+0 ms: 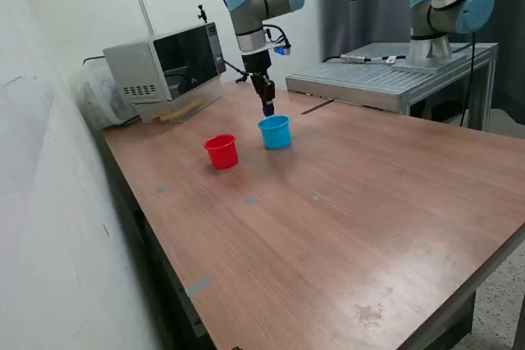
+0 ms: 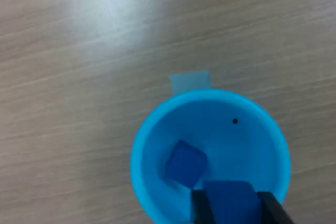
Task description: Place red objects in the red bin, and blue objects in the blue bin.
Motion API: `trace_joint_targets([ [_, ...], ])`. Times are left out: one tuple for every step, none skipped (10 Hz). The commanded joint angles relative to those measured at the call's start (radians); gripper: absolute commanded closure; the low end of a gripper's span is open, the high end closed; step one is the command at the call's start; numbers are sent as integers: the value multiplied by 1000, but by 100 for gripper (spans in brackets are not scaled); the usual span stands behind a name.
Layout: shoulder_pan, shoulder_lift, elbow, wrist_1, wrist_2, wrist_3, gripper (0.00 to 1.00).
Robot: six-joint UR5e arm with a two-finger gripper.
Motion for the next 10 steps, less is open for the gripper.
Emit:
trace_joint_targets([
  [-3, 23, 7, -14, -1, -1, 100],
  [-3, 24, 6, -14, -3, -1, 0],
  [-4, 24, 4, -14, -6, -1, 0],
  [-11, 24, 4, -14, -9, -2, 0],
  [-11, 23, 1, -11, -11, -2, 0],
  [-8, 12, 1, -5, -14, -2, 0],
  [5, -11, -5, -2, -17, -2, 0],
  [8, -51, -15, 41, -40, 2, 0],
  [41, -92, -38, 147, -58, 7, 0],
  [137, -181, -46, 259, -87, 10, 0],
])
